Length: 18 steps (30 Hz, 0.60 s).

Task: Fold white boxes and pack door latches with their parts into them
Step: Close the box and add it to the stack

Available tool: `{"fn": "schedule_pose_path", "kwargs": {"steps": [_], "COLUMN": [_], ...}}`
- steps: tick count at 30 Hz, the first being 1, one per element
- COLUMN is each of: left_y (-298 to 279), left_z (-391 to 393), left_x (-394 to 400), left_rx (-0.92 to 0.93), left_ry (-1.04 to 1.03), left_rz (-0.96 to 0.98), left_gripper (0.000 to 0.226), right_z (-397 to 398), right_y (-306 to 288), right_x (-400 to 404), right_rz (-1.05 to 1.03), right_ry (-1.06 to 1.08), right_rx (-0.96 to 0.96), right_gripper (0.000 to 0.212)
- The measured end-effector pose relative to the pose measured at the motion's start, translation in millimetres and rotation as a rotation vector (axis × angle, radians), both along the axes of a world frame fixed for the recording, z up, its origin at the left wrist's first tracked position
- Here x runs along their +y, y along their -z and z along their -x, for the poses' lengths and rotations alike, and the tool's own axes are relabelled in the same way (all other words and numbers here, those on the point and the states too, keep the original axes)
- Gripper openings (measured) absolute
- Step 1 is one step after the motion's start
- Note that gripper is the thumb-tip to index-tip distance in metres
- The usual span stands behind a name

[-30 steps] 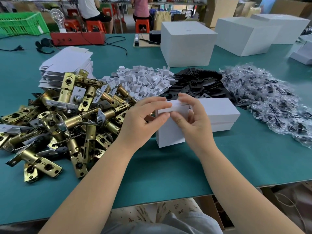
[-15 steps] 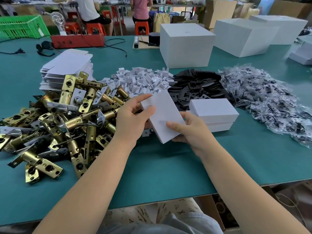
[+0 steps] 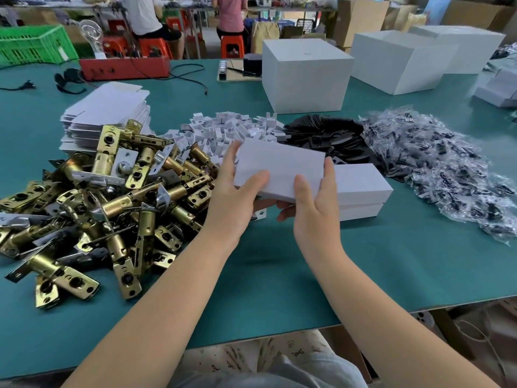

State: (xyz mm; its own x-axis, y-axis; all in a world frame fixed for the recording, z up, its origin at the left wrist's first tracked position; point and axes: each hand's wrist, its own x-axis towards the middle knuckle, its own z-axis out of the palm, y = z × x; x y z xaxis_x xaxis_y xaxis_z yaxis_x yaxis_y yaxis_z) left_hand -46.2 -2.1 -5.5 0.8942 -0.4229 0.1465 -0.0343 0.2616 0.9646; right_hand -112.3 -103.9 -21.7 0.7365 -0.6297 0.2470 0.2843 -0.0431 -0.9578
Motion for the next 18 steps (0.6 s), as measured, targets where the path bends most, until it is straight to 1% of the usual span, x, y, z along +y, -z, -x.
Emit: {"fn": "schedule_pose_path", "kwargs": {"steps": [1, 2, 3, 4, 5, 6, 7, 9, 11, 13, 15, 18], "left_y": [-2.4, -4.1, -4.1, -2.1, 0.6, 3.4, 4.9, 6.5, 4.9, 2.4, 4.5, 7.7], "left_z": [1.2, 2.9, 4.5, 6.3, 8.6, 12.3, 17.4, 25.7, 28.5, 27.9, 24.8, 21.8], "left_x": [-2.3, -4.8, -7.7, -11.1, -15.1, -20.6, -26.6, -41.5, -58.6, -75.0, -89.6, -101.9], "left_rx": [-0.073, -0.159, -0.242, -0.300, -0.334, -0.356, -0.373, -0.377, -0.384, -0.404, -0.448, -0.499], "left_ry": [0.017, 0.032, 0.058, 0.089, 0.118, 0.136, 0.139, 0.107, 0.055, 0.042, 0.053, 0.073], "left_rz": [-0.067, -0.154, -0.245, -0.324, -0.380, -0.411, -0.411, -0.352, -0.330, -0.383, -0.448, -0.565], "left_gripper": [0.052, 0.054, 0.062, 0.075, 0.087, 0.094, 0.096, 0.091, 0.084, 0.086, 0.083, 0.084], "right_z": [0.9, 1.9, 3.2, 3.8, 4.7, 5.1, 6.0, 7.1, 8.1, 11.3, 15.6, 19.2], "right_y": [-2.7, -5.6, -8.7, -11.5, -14.8, -17.2, -19.5, -23.8, -26.5, -25.3, -19.8, -8.6], "right_x": [-4.1, -9.0, -14.9, -21.0, -27.3, -34.7, -42.7, -60.0, -75.6, -89.5, -100.5, -112.5], "right_rz": [-0.026, -0.054, -0.067, -0.062, -0.040, -0.011, 0.019, 0.077, 0.132, 0.133, 0.109, 0.000], "right_ry": [0.052, 0.104, 0.156, 0.205, 0.255, 0.310, 0.370, 0.458, 0.476, 0.462, 0.446, 0.401], "right_rx": [-0.023, -0.052, -0.071, -0.077, -0.076, -0.072, -0.068, -0.051, 0.008, 0.067, 0.099, 0.113], "right_gripper": [0.040, 0.031, 0.022, 0.018, 0.014, 0.012, 0.013, 0.017, 0.022, 0.028, 0.033, 0.041]}}
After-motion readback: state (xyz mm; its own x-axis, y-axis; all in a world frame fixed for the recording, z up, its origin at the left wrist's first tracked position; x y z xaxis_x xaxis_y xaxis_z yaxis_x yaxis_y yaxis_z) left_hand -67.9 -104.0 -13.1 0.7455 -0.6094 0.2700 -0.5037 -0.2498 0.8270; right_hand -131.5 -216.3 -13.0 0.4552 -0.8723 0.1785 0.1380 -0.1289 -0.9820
